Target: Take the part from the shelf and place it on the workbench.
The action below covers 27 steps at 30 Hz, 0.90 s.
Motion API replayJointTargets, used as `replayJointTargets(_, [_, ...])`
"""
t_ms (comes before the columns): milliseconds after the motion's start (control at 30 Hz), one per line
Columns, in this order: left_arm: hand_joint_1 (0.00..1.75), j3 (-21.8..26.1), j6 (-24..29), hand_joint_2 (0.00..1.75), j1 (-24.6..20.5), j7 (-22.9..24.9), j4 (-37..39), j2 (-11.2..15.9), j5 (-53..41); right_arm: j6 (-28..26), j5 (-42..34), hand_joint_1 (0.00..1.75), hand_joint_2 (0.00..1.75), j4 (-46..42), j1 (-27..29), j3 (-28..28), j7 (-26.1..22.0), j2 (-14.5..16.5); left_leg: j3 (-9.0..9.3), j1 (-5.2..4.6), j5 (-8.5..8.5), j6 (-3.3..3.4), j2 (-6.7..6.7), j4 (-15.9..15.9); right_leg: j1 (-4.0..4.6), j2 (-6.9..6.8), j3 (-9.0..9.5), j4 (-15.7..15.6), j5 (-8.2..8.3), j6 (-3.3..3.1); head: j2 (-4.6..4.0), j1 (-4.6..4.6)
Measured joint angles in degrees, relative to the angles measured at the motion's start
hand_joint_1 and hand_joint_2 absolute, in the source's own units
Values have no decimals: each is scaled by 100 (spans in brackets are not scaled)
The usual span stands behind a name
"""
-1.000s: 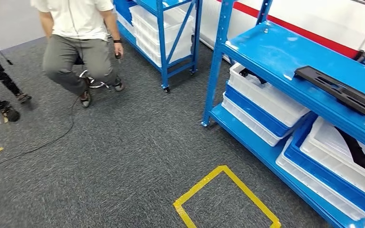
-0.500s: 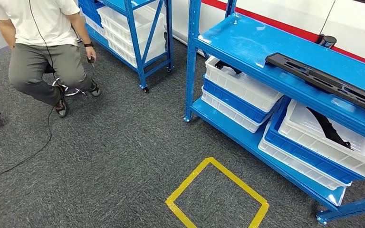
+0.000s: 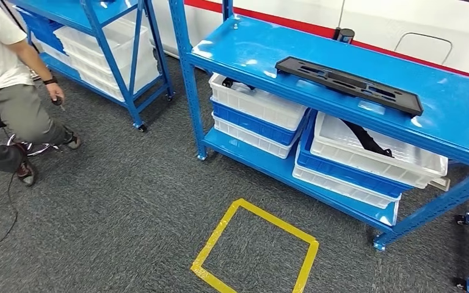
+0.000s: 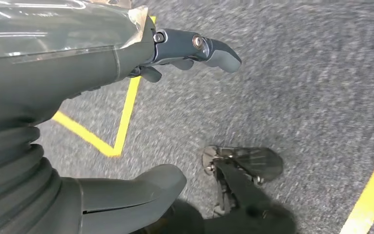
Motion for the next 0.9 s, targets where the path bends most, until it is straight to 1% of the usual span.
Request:
replayJointTargets(33, [0, 0, 3, 175, 2, 1, 0, 4, 4, 0, 0, 0, 0, -2, -2, -1, 0, 5, 33, -13, 15, 18, -60, -100, 3, 61, -33, 7, 5, 40, 0, -3])
replayJointTargets(67, [0, 1, 4, 175, 3, 3, 0, 6, 4, 0, 0, 0, 0, -4, 3, -2, 1, 8, 41, -37, 13, 36, -27, -128, 2, 128, -69, 5, 17, 90, 0, -5])
replayJointTargets(100, [0, 1, 5, 175, 1, 6, 0, 1, 4, 0, 0, 0, 0, -8, 13, -3, 1, 7, 52, -44, 35, 70, 46, -158, -1, 179, -95, -5, 31, 140, 0, -5])
replayJointTargets(133, [0, 2, 5, 175, -2, 10, -1, -6, 4, 0, 0, 0, 0, -11, 25, -5, 1, 5, 75, -51, 64, 110, 114, -207, 3, 126, -126, 18, 25, 175, 0, -5])
replayJointTargets(167, [0, 2, 5, 175, -5, 13, -2, -15, 4, 0, 0, 0, 0, -15, 29, -7, 1, 3, 100, -47, 96, 152, 189, -261, 13, 5, -187, 116, -26, 186, 0, 6])
replayJointTargets(200, [0, 2, 3, 175, -6, 15, -3, -23, 4, 0, 0, 0, 0, -18, 21, -8, 2, 2, 119, -41, 123, 186, 273, -310, 23, -161, -298, 332, -134, 179, 0, 29])
replayJointTargets(233, [0, 2, 1, 175, -5, 16, -4, -27, 4, 0, 0, 0, 0, -20, 11, -8, 2, 2, 128, -53, 129, 203, 361, -325, 14, -341, -470, 664, -287, 158, 0, 51])
replayJointTargets(267, [0, 2, -1, 175, -1, 17, -4, -30, 4, 0, 0, 0, 0, -21, 1, -8, 3, 4, 126, -58, 128, 215, 456, -328, 11, -441, -668, 1048, -449, 145, 0, 74])
replayJointTargets(300, [0, 2, -2, 175, 3, 17, -4, -31, 4, 0, 0, 0, 0, -22, 0, -7, 3, 5, 125, -63, 123, 216, 548, -327, -2, -490, -833, 1377, -564, 152, 0, 91])
replayJointTargets(333, [0, 2, -2, 175, 4, 17, -4, -32, 4, 0, -1, 0, 0, -24, 9, -7, 3, 4, 126, -64, 115, 212, 633, -326, -16, -519, -904, 1540, -597, 183, 0, 103])
replayJointTargets(367, [0, 2, -3, 175, 4, 17, -4, -34, 3, 0, -3, 0, 0, -26, 19, -8, 3, 3, 131, -60, 107, 201, 706, -325, -32, -548, -853, 1472, -542, 232, 0, 119])
replayJointTargets(400, [0, 2, -5, 175, 4, 16, -4, -37, 2, 0, -7, 0, 0, -28, 29, -9, 3, -1, 144, -52, 95, 183, 773, -324, -51, -598, -685, 1185, -418, 288, 0, 143])
replayJointTargets(433, [0, 2, -8, 175, 3, 15, -4, -40, -1, 0, -11, 0, 0, -32, 30, -10, 2, -5, 167, -50, 78, 156, 837, -320, -67, -723, -437, 755, -268, 338, 0, 172])
replayJointTargets(467, [0, 2, -10, 175, 2, 14, -4, -41, -4, 0, -17, 0, 0, -34, 23, -11, 2, -1, 193, -59, 53, 118, 897, -316, -60, -884, -221, 372, -147, 353, 0, 211])
replayJointTargets(500, [0, 2, -15, 175, 1, 14, -5, -41, -9, 0, -22, 0, 0, -39, 12, -11, 1, 1, 222, -72, 27, 76, 956, -312, -42, -1004, -63, 98, -66, 334, 0, 240])
replayJointTargets(533, [0, 2, -20, 175, -4, 13, -6, -40, -16, 0, -28, 0, 0, -43, 4, -13, 1, 8, 253, -89, 4, 35, 1012, -309, -19, -1084, 12, -36, -34, 295, 0, 259])
replayJointTargets(567, [0, 2, -24, 175, -13, 13, -6, -39, -24, 0, -35, 0, 0, -46, 0, -16, 1, 14, 282, -98, -14, 0, 1069, -316, 9, -1068, 0, -44, -33, 247, 0, 271])
replayJointTargets(600, [0, 1, -28, 175, -25, 13, -9, -40, -32, 0, -43, 0, 0, -49, 1, -19, 1, 12, 310, -94, -29, -30, 1126, -324, 7, -990, 1, -46, -28, 205, 0, 267])
replayJointTargets(633, [0, -1, -29, 175, -39, 14, -11, -40, -40, -2, -48, 0, 0, -49, 5, -22, 2, 15, 330, -75, -62, -62, 1124, -309, -27, -919, 4, -54, -23, 170, 0, 258])
replayJointTargets(667, [0, -2, -30, 175, -48, 15, -14, -39, -46, -6, -51, 0, 0, -50, 6, -23, 4, 17, 312, -55, -148, -90, 1037, -220, -58, -847, 11, -62, -11, 127, 0, 244])
replayJointTargets(700, [0, -2, -31, 175, -52, 16, -17, -38, -51, -12, -53, 0, 0, -51, 5, -24, 6, 20, 234, -37, -302, -111, 888, -9, -88, -775, 28, -71, 3, 75, 0, 224])
replayJointTargets(733, [0, -2, -32, 175, -51, 17, -17, -35, -54, -19, -54, 0, 0, -52, 3, -24, 8, 23, 94, -23, -505, -123, 700, 321, -101, -703, 27, -76, 13, 33, 0, 199])
replayJointTargets(767, [0, -2, -34, 175, -46, 19, -17, -31, -56, -24, -54, 0, 0, -53, -1, -24, 9, 27, -92, -23, -715, -122, 551, 719, -84, -629, 21, -75, 19, 1, 0, 180])
replayJointTargets(800, [0, -2, -37, 175, -39, 20, -17, -27, -57, -27, -54, 0, 0, -53, 0, -24, 8, 30, -276, -24, -869, -121, 473, 1084, -69, -547, 17, -73, 21, -15, 0, 167])
replayJointTargets(833, [0, -1, -39, 175, -35, 21, -17, -25, -57, -28, -52, 0, 0, -53, 5, -24, 8, 33, -405, -24, -915, -117, 440, 1309, -56, -461, 20, -71, 22, -19, 0, 158])
replayJointTargets(867, [0, 0, -42, 175, -33, 22, -17, -23, -57, -36, -41, 0, 0, -53, 13, -24, 8, 35, -444, -24, -832, -108, 429, 1328, -46, -384, 27, -68, 22, -18, 0, 152])
replayJointTargets(900, [0, 0, -43, 175, -33, 22, -17, -23, -57, -38, -36, 0, 0, -53, 19, -24, 8, 35, -459, -23, -780, -102, 427, 1322, -43, -343, 32, -67, 21, -18, 0, 150])
